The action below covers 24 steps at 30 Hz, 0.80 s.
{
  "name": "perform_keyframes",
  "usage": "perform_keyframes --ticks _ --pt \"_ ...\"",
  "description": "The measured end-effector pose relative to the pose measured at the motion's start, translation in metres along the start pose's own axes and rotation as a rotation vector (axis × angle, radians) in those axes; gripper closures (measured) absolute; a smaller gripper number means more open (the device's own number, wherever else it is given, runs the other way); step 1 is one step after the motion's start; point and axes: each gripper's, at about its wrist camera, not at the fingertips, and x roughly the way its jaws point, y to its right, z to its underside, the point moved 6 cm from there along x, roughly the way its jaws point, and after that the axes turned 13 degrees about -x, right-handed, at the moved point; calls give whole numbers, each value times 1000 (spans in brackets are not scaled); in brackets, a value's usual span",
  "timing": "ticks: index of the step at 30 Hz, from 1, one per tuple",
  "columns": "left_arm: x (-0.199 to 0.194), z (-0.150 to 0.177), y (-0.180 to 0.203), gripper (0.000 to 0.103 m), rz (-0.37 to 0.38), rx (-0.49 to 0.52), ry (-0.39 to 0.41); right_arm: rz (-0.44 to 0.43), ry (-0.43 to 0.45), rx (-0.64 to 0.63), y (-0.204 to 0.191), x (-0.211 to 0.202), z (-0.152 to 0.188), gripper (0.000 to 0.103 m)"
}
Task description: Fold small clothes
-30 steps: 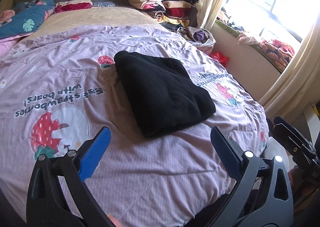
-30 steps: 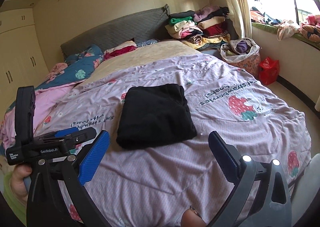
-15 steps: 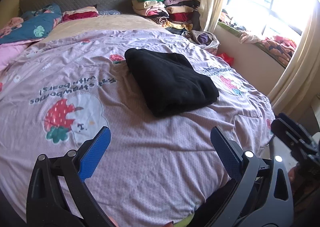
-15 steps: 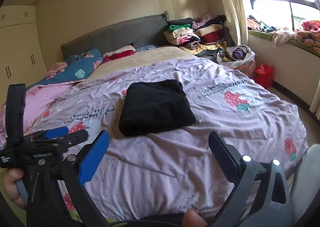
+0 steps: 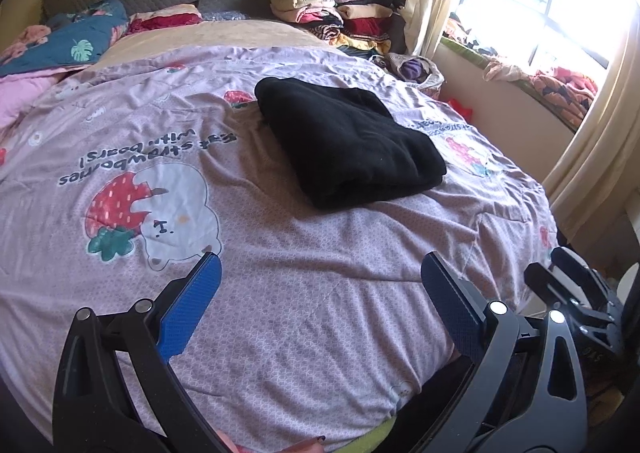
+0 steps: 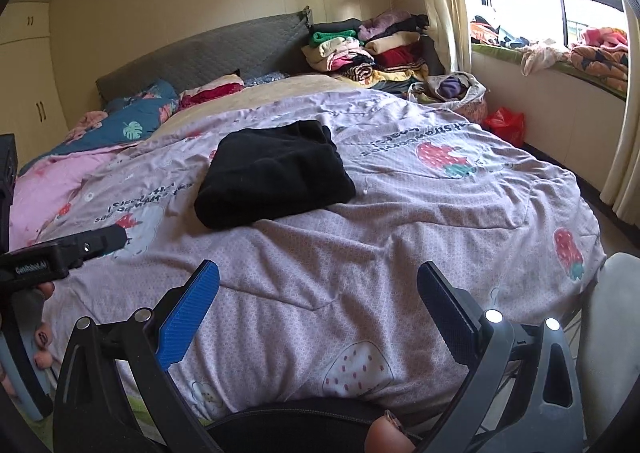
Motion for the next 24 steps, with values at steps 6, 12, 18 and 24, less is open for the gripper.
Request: perform_keyframes --ticks 6,12,18,24 --pt "1 2 0 10 1 1 -8 -2 -5 6 0 -1 0 4" --pt "1 3 -1 10 -9 2 -3 0 -5 6 0 -1 1 4" --pt "1 3 -3 10 -19 0 -5 1 -6 4 0 -1 1 4" --pt "1 2 -4 9 -27 2 -6 -2 -8 2 0 0 2 4"
